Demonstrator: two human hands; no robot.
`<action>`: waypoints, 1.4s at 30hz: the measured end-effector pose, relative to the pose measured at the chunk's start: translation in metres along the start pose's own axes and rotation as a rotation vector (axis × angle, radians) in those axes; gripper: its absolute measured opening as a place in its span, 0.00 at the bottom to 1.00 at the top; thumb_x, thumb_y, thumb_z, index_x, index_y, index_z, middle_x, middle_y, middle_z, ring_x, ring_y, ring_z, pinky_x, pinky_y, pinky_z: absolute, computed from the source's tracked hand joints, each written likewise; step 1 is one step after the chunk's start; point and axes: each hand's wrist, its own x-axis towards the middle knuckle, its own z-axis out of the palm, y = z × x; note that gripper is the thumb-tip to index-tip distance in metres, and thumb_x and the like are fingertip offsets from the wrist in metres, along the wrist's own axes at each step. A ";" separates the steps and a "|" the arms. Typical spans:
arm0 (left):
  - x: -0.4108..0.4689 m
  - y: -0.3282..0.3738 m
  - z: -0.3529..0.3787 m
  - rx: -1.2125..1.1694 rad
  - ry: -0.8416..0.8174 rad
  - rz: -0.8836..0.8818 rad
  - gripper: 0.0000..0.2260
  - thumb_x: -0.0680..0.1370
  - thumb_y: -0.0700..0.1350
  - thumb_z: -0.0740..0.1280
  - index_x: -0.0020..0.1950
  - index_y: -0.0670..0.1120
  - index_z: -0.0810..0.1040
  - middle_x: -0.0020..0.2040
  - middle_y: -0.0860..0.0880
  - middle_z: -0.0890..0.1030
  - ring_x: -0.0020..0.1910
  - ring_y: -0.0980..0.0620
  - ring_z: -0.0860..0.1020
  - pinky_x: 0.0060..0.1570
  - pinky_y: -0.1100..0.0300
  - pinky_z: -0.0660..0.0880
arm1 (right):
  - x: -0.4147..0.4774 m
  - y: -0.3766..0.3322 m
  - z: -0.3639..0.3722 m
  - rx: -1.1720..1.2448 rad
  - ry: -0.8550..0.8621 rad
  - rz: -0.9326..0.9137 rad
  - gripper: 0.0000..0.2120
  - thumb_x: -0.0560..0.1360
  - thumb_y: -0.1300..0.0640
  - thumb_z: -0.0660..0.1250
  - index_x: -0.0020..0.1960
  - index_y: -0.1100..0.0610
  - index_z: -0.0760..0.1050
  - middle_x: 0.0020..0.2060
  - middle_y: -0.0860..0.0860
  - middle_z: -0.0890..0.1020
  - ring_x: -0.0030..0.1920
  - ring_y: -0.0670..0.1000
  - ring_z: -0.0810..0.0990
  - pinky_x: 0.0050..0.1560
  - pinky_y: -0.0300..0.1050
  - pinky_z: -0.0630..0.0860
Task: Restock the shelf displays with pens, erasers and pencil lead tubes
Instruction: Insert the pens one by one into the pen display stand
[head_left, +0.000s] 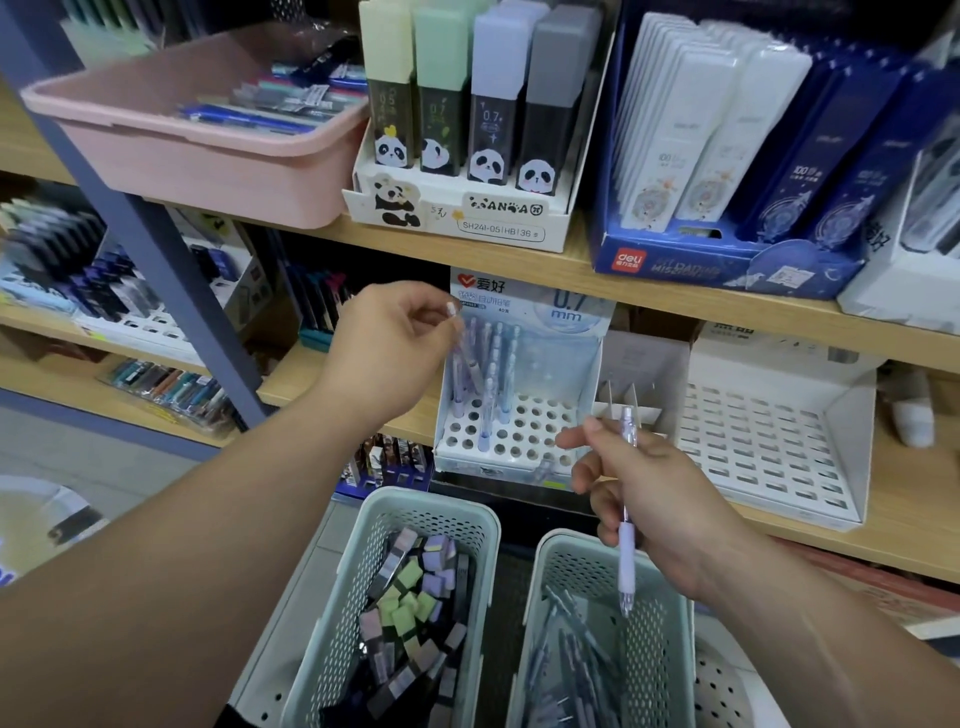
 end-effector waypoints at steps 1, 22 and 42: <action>-0.001 0.000 0.002 0.032 -0.014 0.017 0.03 0.77 0.43 0.72 0.50 0.48 0.85 0.41 0.53 0.84 0.38 0.59 0.80 0.44 0.64 0.79 | 0.000 0.000 -0.001 -0.001 0.001 0.000 0.15 0.83 0.48 0.62 0.53 0.57 0.82 0.32 0.53 0.78 0.24 0.49 0.67 0.25 0.43 0.69; 0.008 -0.005 0.013 0.216 -0.133 0.105 0.05 0.76 0.42 0.73 0.51 0.51 0.83 0.42 0.57 0.82 0.33 0.68 0.74 0.35 0.77 0.68 | -0.001 0.004 -0.012 -0.033 -0.014 -0.001 0.15 0.83 0.48 0.61 0.53 0.57 0.82 0.32 0.54 0.78 0.26 0.50 0.68 0.26 0.44 0.70; 0.005 -0.009 0.016 0.387 -0.156 0.233 0.09 0.76 0.42 0.74 0.56 0.48 0.85 0.51 0.51 0.83 0.47 0.54 0.80 0.53 0.59 0.75 | 0.004 0.005 -0.006 -0.020 -0.040 -0.005 0.16 0.83 0.47 0.62 0.53 0.57 0.82 0.32 0.54 0.77 0.26 0.51 0.68 0.28 0.44 0.70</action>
